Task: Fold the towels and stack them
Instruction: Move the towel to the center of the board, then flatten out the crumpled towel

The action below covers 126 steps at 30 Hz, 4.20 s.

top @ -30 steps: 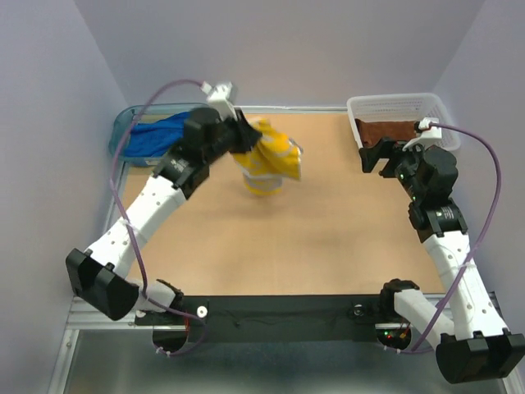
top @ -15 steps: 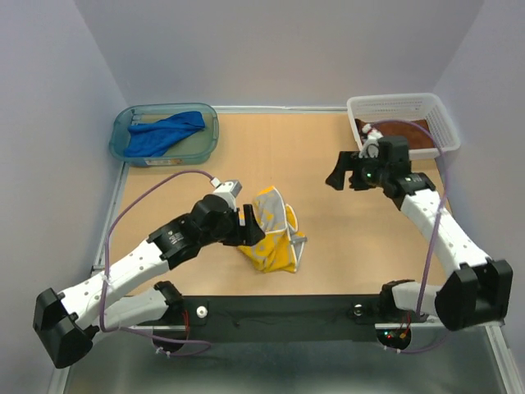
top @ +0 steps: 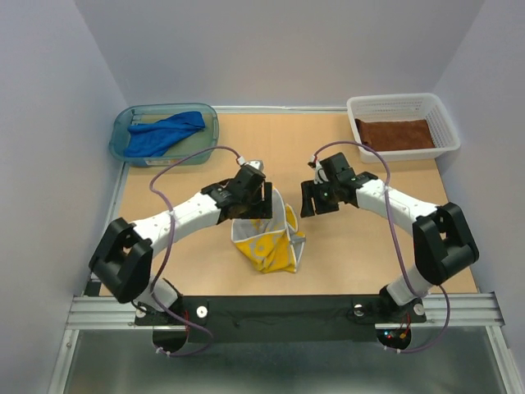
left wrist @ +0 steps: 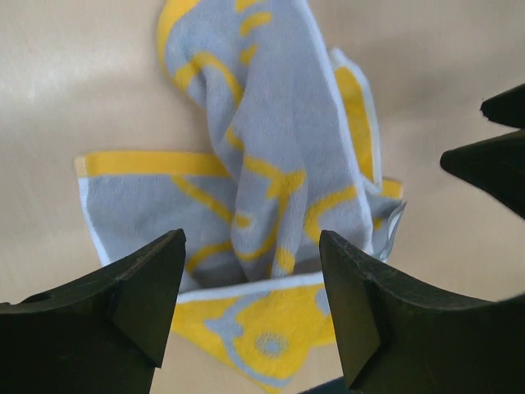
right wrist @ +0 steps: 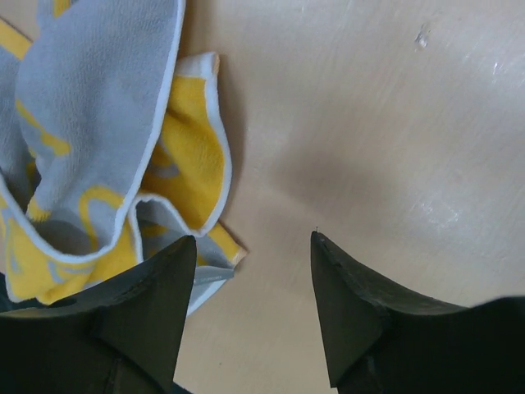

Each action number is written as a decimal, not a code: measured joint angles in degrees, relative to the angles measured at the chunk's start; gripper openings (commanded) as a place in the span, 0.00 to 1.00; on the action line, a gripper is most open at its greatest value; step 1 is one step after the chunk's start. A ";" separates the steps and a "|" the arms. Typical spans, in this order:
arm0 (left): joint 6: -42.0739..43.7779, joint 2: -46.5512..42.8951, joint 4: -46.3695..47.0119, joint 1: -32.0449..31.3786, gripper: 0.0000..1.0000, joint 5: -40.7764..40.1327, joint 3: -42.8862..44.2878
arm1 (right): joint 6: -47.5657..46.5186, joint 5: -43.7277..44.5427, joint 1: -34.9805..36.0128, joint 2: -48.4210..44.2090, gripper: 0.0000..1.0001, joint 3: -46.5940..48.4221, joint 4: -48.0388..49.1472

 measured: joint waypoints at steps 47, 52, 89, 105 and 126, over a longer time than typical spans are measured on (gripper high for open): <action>2.67 31.58 1.44 5.60 0.00 -9.27 21.97 | 12.90 -4.70 -5.07 5.92 0.00 -10.14 29.73; 3.52 19.63 7.30 11.76 0.00 -6.71 8.00 | 10.99 1.20 -11.23 -4.46 0.01 -10.08 26.73; 0.72 40.24 16.20 8.04 0.67 10.38 34.14 | 7.02 1.25 -11.08 -10.40 0.01 -13.86 20.83; -0.68 44.96 20.13 7.67 0.16 13.64 37.55 | 7.04 1.31 -11.08 -10.40 0.00 -13.86 20.83; 24.94 12.59 15.54 9.84 0.00 -3.08 41.70 | 0.94 12.09 -11.21 -10.43 0.01 17.49 12.24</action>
